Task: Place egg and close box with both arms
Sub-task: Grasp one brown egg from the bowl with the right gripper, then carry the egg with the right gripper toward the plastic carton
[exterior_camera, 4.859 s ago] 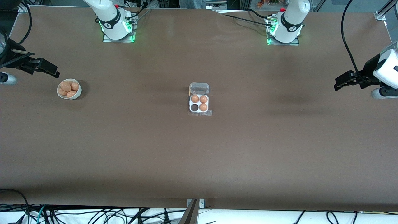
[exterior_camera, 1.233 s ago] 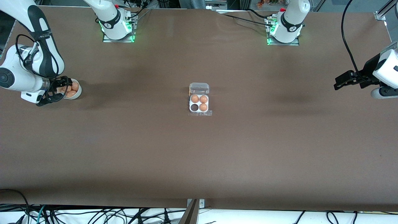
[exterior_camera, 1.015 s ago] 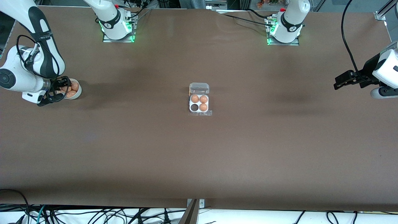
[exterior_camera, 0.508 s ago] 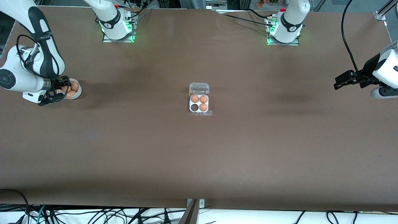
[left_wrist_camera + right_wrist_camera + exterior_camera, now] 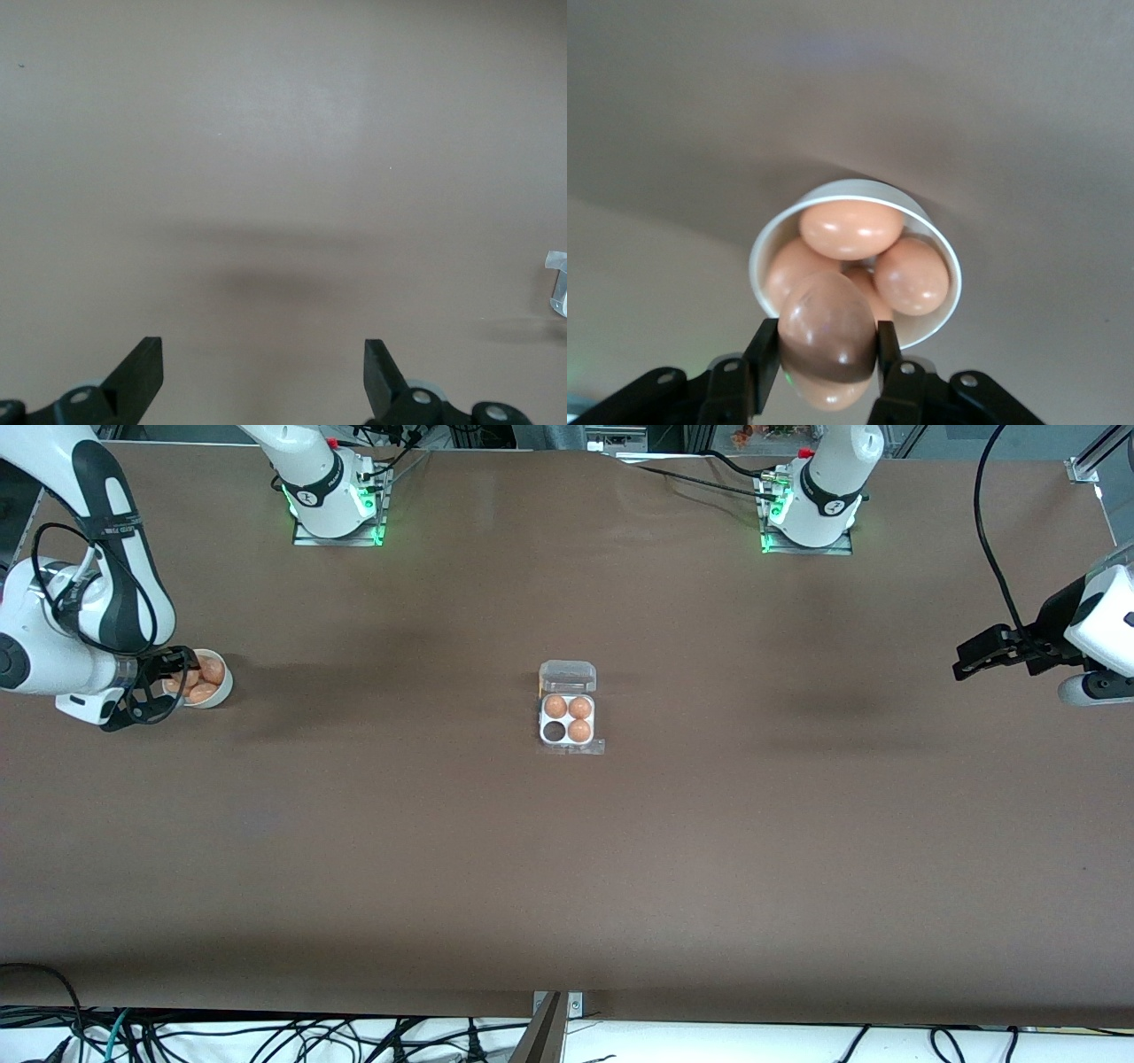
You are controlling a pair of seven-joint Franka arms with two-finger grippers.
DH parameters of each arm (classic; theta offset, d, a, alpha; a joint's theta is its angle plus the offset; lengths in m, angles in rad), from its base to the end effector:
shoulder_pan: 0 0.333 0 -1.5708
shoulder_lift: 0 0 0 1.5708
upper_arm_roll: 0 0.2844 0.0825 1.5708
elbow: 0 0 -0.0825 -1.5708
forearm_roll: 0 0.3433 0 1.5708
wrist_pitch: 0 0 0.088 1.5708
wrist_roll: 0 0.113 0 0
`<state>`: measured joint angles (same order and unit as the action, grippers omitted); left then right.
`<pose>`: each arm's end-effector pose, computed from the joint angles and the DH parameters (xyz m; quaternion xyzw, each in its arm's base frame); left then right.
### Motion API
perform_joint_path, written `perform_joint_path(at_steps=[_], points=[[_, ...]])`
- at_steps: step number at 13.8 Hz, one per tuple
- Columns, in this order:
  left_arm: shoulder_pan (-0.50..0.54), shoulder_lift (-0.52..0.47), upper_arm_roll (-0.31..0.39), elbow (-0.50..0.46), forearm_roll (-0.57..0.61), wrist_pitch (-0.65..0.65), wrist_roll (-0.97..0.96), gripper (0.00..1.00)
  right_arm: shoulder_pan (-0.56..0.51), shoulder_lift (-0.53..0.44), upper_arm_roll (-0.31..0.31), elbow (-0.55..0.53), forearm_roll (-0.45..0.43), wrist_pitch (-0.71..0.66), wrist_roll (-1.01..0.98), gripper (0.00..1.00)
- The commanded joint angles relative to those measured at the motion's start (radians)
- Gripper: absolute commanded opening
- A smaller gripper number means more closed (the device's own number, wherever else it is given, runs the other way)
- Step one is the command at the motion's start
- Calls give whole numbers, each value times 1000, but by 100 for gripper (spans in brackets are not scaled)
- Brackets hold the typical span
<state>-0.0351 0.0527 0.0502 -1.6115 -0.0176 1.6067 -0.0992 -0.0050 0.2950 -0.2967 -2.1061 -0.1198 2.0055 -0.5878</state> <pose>0.5282 0.0054 0.5450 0.9979 0.0577 -0.0290 0.0062 0.4684 -0.1549 0.2525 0.9621 0.1718 -0.2117 0.0003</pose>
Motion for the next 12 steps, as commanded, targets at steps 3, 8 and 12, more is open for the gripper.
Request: perform_joint_path(at_steps=[3,8,12], points=[[3,12,2,38,-2,-27,24,100,14,91,86,245,150,-316,204,34],[3,10,3,39,-2,-27,24,100,22,167,243,419,279,-441,508,34],[3,10,3,38,-4,-27,24,100,40,197,301,468,391,-429,540,34]])
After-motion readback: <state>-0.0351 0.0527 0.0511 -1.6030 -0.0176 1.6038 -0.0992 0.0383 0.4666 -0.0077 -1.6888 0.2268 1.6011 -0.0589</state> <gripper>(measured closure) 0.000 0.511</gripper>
